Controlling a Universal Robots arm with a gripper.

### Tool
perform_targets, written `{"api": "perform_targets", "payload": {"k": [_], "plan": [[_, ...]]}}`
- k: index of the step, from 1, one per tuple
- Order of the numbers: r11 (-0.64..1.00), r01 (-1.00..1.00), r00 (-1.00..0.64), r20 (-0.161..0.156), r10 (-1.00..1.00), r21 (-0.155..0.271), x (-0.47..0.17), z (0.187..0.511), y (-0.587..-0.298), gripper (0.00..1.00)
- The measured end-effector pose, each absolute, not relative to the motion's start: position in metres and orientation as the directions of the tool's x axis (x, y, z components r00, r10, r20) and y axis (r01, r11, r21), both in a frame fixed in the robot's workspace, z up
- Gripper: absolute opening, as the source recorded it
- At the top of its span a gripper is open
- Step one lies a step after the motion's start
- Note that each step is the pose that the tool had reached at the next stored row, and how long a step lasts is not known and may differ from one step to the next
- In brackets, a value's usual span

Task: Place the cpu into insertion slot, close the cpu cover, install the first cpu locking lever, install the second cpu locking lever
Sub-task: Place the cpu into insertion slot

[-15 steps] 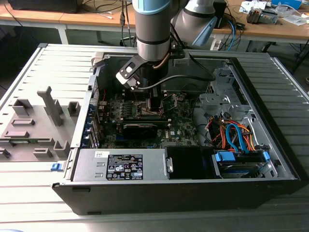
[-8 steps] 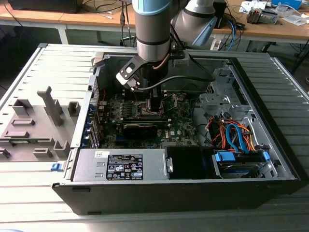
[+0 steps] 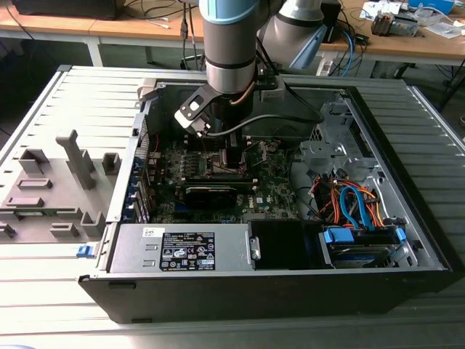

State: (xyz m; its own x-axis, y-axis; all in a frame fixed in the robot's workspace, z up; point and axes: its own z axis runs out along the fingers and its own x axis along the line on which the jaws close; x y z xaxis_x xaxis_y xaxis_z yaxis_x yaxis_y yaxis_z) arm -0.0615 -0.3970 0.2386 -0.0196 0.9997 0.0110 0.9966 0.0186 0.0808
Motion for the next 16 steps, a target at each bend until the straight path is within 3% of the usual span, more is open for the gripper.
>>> {"api": "perform_targets", "payload": {"k": [16], "plan": [[0.019,0.997,-0.019,0.011,1.0,0.081,-0.0628,0.2369,-0.3944,0.55]]}}
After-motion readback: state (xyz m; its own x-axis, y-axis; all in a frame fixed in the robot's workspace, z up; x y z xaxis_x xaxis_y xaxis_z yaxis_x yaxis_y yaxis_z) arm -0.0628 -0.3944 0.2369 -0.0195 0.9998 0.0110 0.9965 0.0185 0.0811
